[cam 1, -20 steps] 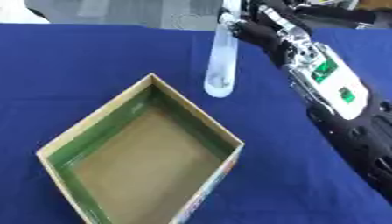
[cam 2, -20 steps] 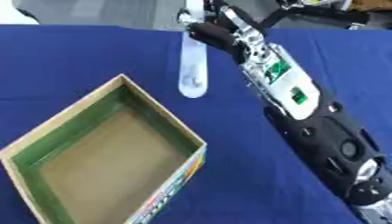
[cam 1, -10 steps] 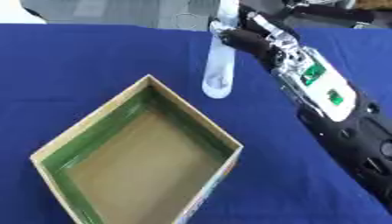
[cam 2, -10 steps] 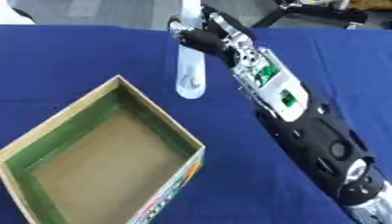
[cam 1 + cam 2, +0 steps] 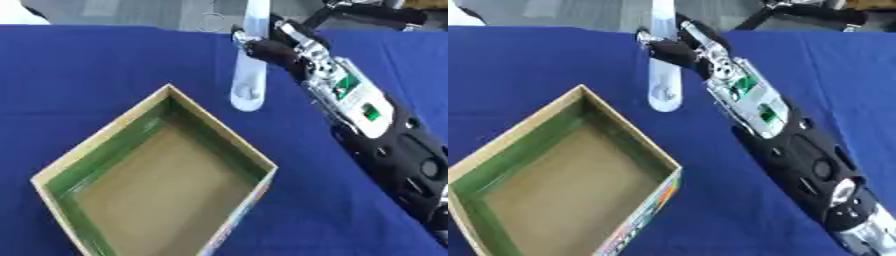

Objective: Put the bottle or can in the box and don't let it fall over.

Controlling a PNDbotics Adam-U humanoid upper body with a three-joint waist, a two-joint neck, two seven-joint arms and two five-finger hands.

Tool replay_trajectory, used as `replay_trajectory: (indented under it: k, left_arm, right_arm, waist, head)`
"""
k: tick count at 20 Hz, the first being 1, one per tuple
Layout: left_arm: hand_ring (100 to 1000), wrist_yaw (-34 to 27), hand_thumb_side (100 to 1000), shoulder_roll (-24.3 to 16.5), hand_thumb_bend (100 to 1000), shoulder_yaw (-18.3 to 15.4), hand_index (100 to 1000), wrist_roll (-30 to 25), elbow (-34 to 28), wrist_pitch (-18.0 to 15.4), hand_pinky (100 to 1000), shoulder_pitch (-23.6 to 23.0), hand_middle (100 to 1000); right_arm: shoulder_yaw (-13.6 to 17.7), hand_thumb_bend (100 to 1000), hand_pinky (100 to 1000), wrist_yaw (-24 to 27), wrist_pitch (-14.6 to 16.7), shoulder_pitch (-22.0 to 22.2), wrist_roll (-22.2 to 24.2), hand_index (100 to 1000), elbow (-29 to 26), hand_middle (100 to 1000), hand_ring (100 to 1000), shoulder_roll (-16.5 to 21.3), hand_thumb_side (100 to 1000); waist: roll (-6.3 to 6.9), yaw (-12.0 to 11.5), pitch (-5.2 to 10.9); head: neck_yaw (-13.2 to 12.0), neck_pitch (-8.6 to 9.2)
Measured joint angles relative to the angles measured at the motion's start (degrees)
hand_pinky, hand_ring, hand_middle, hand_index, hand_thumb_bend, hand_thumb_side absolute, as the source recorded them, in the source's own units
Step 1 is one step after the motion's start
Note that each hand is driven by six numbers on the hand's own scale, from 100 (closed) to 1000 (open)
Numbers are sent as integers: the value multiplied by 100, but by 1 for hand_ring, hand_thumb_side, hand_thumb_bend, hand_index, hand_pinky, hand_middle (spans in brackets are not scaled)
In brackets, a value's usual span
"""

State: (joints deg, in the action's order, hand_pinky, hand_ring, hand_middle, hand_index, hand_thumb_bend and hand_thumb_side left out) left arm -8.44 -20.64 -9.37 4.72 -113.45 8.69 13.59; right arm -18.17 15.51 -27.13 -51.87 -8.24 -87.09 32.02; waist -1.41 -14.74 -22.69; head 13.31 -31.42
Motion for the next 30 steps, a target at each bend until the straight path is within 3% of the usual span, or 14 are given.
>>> replay_trajectory:
  k: [16,17,20,30]
  left_arm:
    - [1000,3,108,3,523,-1,930,-8,0,-9,1000,0,1000]
    - [1000,3,112,3,516,-1,930,-8,0,-9,1000,0,1000]
    - [1000,3,113,6,514,-1,930,-9,0,-10,1000,1,1000]
    - [1000,3,119,7,504,-2,930,-5,0,-17,1000,1,1000]
  right_arm:
    - [-59,100,1000,-68,157,102,-5,1000,384,1000,1000,-198,461]
    - [-59,100,1000,-68,163,102,-4,1000,387,1000,1000,-202,545]
    - [-95,100,1000,-74,206,160,50,1000,449,1000,1000,-268,560]
    - [-127,100,1000,-523,445,256,314,1000,777,1000,1000,-491,563]
  waist:
    - [6,1,-36]
    - [6,1,-36]
    - [6,-2,-52]
    - [5,28,-52]
  head:
    - [29,6]
    - [30,6]
    - [36,29]
    - [37,35]
